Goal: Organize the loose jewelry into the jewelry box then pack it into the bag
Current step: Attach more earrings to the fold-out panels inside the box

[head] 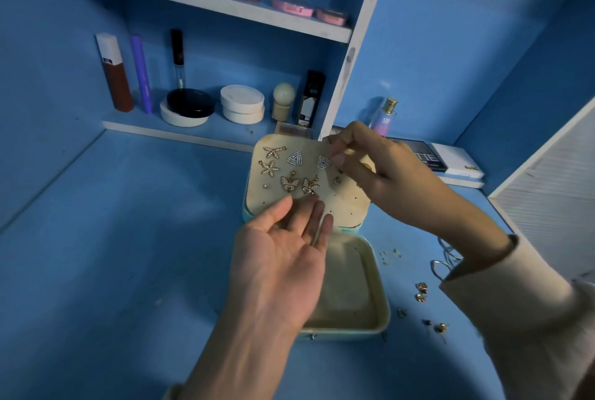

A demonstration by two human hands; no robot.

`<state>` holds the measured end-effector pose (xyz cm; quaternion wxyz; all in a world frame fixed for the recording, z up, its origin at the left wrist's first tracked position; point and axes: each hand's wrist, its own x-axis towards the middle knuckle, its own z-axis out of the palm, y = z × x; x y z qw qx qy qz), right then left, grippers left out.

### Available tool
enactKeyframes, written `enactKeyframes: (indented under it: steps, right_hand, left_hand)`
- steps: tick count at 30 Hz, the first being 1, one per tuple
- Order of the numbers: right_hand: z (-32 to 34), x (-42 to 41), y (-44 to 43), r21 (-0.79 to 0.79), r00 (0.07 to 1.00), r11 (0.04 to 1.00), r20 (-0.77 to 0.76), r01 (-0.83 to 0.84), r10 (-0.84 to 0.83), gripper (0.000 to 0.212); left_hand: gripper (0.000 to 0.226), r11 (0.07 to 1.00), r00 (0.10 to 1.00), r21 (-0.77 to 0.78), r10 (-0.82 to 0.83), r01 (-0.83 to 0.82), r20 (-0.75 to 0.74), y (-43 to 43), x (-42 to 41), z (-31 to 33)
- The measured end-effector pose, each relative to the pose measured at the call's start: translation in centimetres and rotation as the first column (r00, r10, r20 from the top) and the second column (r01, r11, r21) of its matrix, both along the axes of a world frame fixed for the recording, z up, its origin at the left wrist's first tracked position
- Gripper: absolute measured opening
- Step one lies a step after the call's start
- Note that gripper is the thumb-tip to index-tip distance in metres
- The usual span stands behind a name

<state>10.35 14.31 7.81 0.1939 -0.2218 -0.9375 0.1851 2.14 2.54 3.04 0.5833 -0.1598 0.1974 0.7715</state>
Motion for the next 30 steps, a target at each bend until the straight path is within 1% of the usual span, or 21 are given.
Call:
enactKeyframes:
  steps: [3, 5, 8, 12, 15, 17, 19, 22, 24, 25, 28, 30]
  right_hand:
    - [0.2, 1.0, -1.0, 0.017, 1.0, 1.0, -0.02, -0.008, 0.009, 0.002]
    - [0.2, 1.8, -1.9, 0.011, 0.999, 1.0, -0.042, -0.006, 0.007, 0.003]
    - [0.4, 3.1, -3.5, 0.004, 0.998, 1.0, -0.063, -0.018, 0.019, 0.009]
    - [0.1, 5.1, -5.5, -0.022, 0.997, 0.997, -0.045, -0.071, 0.07, 0.009]
    - [-0.2, 5.9, -6.7, -0.079, 0.995, 0.993, -0.033, -0.093, 0.091, 0.015]
    - [-0.1, 5.9, -7.1, -0.117, 0.995, 0.988, -0.022, -0.1, 0.098, 0.016]
    - [0.1, 5.5, -6.9, -0.17, 0.996, 0.982, -0.021, -0.084, 0.082, 0.012]
    - [0.3, 4.5, -5.0, -0.266, 0.998, 0.964, -0.056, -0.019, 0.004, 0.01]
    - [0.1, 3.4, -3.1, -0.326, 0.998, 0.945, -0.067, -0.007, -0.016, 0.008]
    - [-0.1, 2.8, -2.3, -0.341, 0.999, 0.94, -0.037, -0.003, -0.01, 0.007]
    - [-1.1, 1.2, -0.5, -0.379, 0.992, 0.925, 0.117, -0.006, 0.055, 0.009]
    - [-1.7, 0.5, -0.1, -0.395, 0.978, 0.918, 0.181, -0.024, 0.104, 0.011]
  left_hand:
    - [0.055, 1.0, 1.0, 0.003, 0.0, 0.0, -0.011, -0.5, -0.1, 0.1]
    - [0.065, 1.0, 0.999, -0.004, 0.001, -0.001, -0.045, -1.0, 0.1, 0.1]
    - [0.073, 1.0, 0.995, -0.01, 0.014, -0.016, -0.101, -1.8, 0.5, 0.0]
    - [0.081, 0.999, 0.985, -0.022, 0.029, -0.033, -0.169, -2.7, 1.4, -0.2]
    - [0.075, 0.997, 0.98, -0.044, 0.054, -0.064, -0.192, -3.3, 2.2, -0.5]
    - [0.064, 0.995, 0.975, -0.055, 0.068, -0.081, -0.214, -3.4, 2.7, -0.6]
    - [0.052, 0.994, 0.971, -0.06, 0.08, -0.095, -0.224, -3.5, 3.0, -0.8]
    - [0.049, 0.993, 0.97, -0.061, 0.081, -0.097, -0.228, -3.6, 3.3, -0.9]
    - [0.048, 0.994, 0.973, -0.046, 0.087, -0.099, -0.213, -3.7, 3.3, -1.0]
    - [0.046, 0.994, 0.975, -0.039, 0.092, -0.102, -0.201, -3.8, 3.3, -1.1]
    - [0.046, 0.994, 0.98, -0.022, 0.098, -0.104, -0.172, -3.9, 3.2, -1.1]
    - [0.047, 0.994, 0.982, -0.016, 0.103, -0.107, -0.156, -3.9, 3.2, -1.1]
